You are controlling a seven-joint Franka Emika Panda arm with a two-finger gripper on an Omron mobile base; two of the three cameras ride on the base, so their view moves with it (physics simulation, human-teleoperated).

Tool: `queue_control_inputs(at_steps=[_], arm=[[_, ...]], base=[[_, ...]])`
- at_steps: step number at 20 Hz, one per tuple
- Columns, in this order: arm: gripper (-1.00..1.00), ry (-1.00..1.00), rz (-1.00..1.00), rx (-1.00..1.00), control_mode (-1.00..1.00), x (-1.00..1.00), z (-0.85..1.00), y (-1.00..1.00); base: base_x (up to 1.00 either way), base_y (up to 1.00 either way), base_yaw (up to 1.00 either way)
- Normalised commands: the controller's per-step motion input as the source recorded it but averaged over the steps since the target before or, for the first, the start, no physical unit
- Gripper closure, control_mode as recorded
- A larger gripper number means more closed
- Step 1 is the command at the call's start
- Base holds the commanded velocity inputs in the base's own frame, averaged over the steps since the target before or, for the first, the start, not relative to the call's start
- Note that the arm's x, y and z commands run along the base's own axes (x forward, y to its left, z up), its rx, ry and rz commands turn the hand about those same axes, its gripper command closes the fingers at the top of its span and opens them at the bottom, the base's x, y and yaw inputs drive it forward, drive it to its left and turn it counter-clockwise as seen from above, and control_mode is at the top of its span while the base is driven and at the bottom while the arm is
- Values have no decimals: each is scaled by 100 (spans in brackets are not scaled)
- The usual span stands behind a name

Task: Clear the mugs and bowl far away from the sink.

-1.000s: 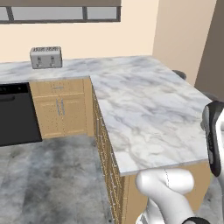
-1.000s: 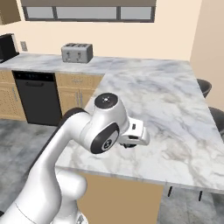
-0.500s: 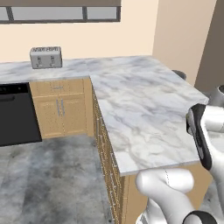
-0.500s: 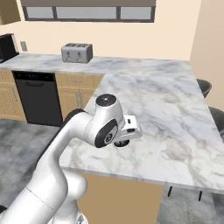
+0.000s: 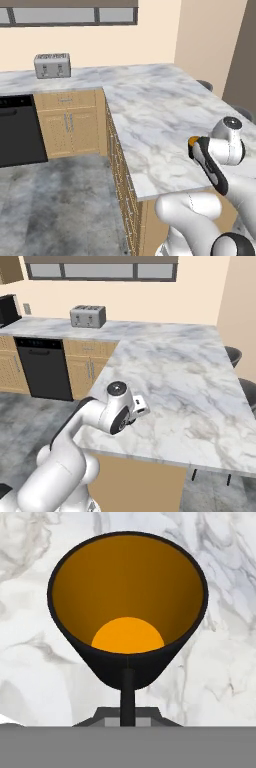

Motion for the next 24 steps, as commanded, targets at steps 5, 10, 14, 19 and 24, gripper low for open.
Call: queue_control_inputs(at_steps=[5,10,14,19,24], arm=[[100,0,2,-2,-100,33,-43,20],[100,0,6,0,-100,19,-30,0],[100,0,6,0,-100,18,-27,0],[100,0,3,0,-100,23,-11,0],[100,0,0,0,-100,29,-6,0]], base=[[0,0,0],[0,0,0],[0,0,0],[0,0,0],[0,0,0]])
